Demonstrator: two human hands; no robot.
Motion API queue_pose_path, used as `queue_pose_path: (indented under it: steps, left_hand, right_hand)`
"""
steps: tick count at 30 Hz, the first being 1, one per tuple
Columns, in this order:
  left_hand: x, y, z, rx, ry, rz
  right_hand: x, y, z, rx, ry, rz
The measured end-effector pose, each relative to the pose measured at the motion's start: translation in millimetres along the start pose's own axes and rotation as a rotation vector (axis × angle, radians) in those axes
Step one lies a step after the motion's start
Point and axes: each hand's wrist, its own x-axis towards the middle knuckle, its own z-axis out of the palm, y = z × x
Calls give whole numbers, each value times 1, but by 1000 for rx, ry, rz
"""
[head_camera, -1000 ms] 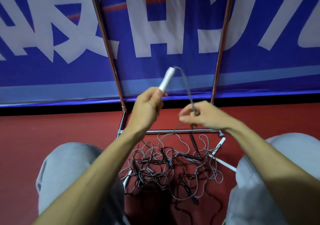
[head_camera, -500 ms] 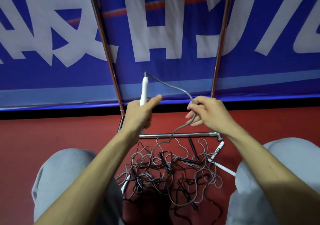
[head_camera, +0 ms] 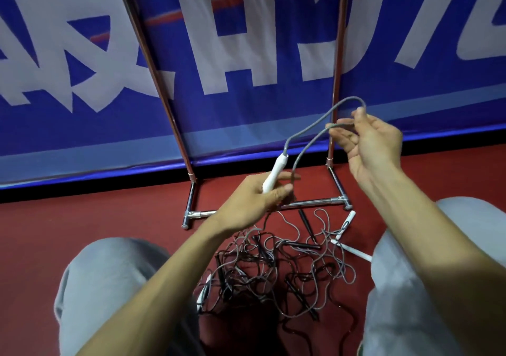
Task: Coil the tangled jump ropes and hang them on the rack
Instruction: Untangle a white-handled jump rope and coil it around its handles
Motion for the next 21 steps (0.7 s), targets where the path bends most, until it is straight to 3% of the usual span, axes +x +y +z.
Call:
queue_pose_path:
  steps: [3, 6, 13, 16, 19, 21]
  left_hand:
    - [2, -2, 7, 0, -2, 0]
    - [1, 1, 9, -135, 123, -1]
    - [3, 14, -4, -519, 447, -44]
    - [4, 19, 0, -797, 523, -93]
    - [1, 25, -6, -1099, 477, -118]
    - [-2, 28, -13, -1246, 449, -102]
  right_hand:
    - [1, 10, -1, 62, 11, 82]
    - [1, 14, -1, 45, -2, 119]
    - [-11, 42, 2, -339, -198, 190]
    - [-24, 69, 1, -684, -478, 241]
    - [-34, 87, -5, -1046, -916, 229]
    - [-37, 90, -5, -1162, -1064, 240]
